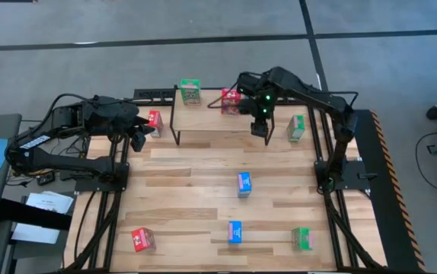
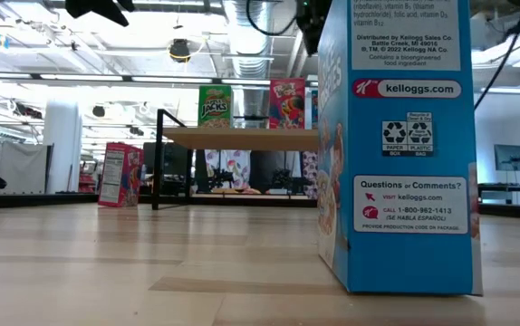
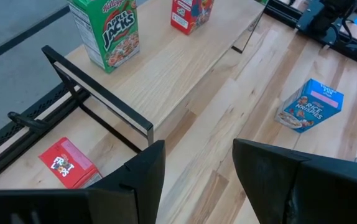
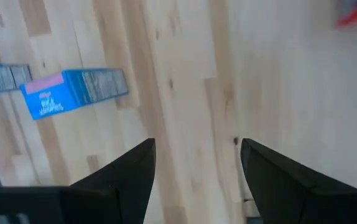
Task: Stack cereal on shelf
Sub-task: Put the middle right red cereal box on the shelf
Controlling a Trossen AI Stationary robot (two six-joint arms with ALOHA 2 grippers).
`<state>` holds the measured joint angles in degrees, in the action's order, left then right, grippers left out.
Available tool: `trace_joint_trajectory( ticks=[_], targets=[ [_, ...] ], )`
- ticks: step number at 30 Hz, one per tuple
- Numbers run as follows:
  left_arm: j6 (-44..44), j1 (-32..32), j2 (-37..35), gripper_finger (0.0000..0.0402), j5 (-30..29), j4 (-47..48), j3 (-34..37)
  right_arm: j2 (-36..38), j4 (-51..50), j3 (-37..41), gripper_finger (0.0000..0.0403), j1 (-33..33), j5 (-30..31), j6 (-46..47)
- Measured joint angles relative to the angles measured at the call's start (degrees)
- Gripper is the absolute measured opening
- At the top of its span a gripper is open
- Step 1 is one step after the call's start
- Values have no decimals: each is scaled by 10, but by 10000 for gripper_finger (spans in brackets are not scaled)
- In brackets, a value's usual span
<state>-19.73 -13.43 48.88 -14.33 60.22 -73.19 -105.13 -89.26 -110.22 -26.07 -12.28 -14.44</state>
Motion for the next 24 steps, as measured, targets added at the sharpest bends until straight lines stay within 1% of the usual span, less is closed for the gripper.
trace_joint_trajectory(
  ticks=[3, 7, 12, 15, 18, 20, 24],
  targets=[
    [0, 0, 0, 176, 0, 6, 0, 39, 31, 69, 260, 2, -1, 14],
    [-4, 0, 0, 176, 0, 6, 0, 121, 107, 167, 260, 2, -14, 37],
    [-5, 0, 0, 176, 0, 5, 0, 223, 257, 294, 260, 2, -13, 60],
    [-10, 0, 0, 176, 0, 5, 0, 267, 358, 363, 260, 4, -13, 64],
    [-10, 0, 0, 176, 0, 5, 0, 279, 451, 409, 260, 6, -13, 69],
    [-10, 0, 0, 176, 0, 5, 0, 278, 496, 424, 260, 6, -13, 69],
    [-10, 0, 0, 176, 0, 5, 0, 252, 583, 439, 260, 6, 19, 66]
  ],
)
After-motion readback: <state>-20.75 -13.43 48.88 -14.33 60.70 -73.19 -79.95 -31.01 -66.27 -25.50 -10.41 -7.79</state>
